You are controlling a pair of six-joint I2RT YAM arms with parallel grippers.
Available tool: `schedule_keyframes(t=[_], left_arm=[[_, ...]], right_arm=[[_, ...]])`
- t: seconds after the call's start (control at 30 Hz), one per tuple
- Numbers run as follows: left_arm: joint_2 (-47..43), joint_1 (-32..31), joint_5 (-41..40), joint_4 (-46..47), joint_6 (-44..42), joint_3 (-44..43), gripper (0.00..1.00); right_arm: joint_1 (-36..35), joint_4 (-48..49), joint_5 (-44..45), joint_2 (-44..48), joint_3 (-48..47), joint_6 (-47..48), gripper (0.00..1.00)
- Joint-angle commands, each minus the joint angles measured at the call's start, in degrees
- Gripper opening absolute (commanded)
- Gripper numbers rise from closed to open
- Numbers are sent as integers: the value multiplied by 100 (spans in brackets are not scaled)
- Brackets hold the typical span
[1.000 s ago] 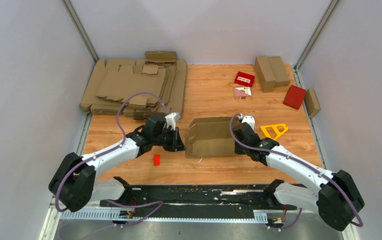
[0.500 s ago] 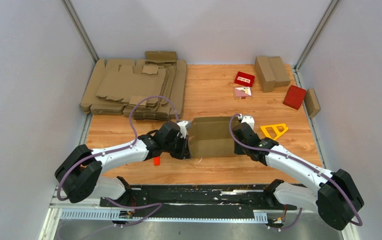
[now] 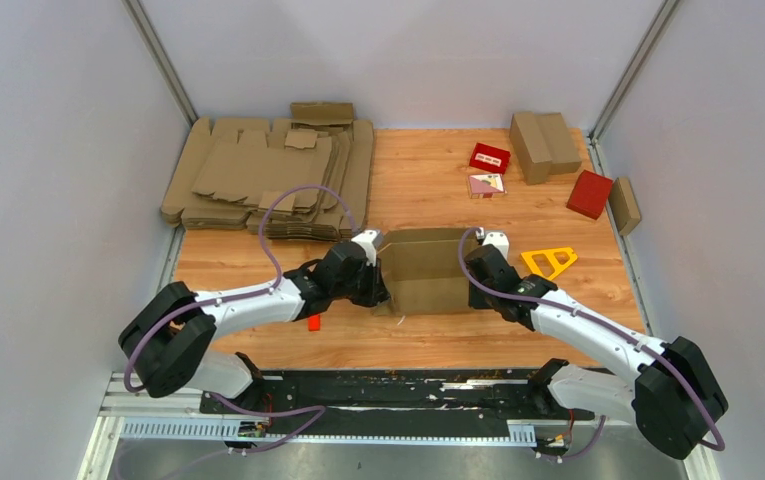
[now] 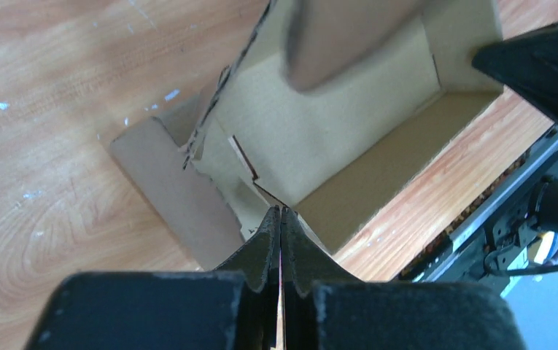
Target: Fold the paper box
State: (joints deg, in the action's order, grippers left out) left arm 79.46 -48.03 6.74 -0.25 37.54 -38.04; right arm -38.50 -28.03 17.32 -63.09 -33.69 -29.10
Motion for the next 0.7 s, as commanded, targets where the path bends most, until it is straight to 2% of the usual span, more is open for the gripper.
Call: schedule_keyframes(t=[0.0,0.07,0.17,0.27,0.37,0.43,0.5,0.57,0.67], left_arm=[[-56,-48,-266,1341,441,363,0],[-53,-52,-153,1501,489,438,0],[-204,-53,-52,1232,450,451,0],[-637,-50,-36,829,428,548,0],[-1185,-57,81,489,447,727,6],[-1600,-49,28,267,444,861,17],[-1936,-50,-205,-18,395,926,37],[-2090,-49,-530,-357,342,901,52],[-1906,-49,-663,-691,252,650,63]], right_arm=[[-22,230,-45,101,-34,-87,0],[-17,220,-32,120,-20,-95,0],[-17,202,-5,150,1,-100,0],[-22,184,9,157,3,-122,0],[-19,188,-8,174,12,-127,0],[-19,184,-8,190,27,-131,0],[-18,207,-21,211,44,-133,0],[-25,219,-38,219,46,-144,0],[-17,197,-62,225,46,-145,0]])
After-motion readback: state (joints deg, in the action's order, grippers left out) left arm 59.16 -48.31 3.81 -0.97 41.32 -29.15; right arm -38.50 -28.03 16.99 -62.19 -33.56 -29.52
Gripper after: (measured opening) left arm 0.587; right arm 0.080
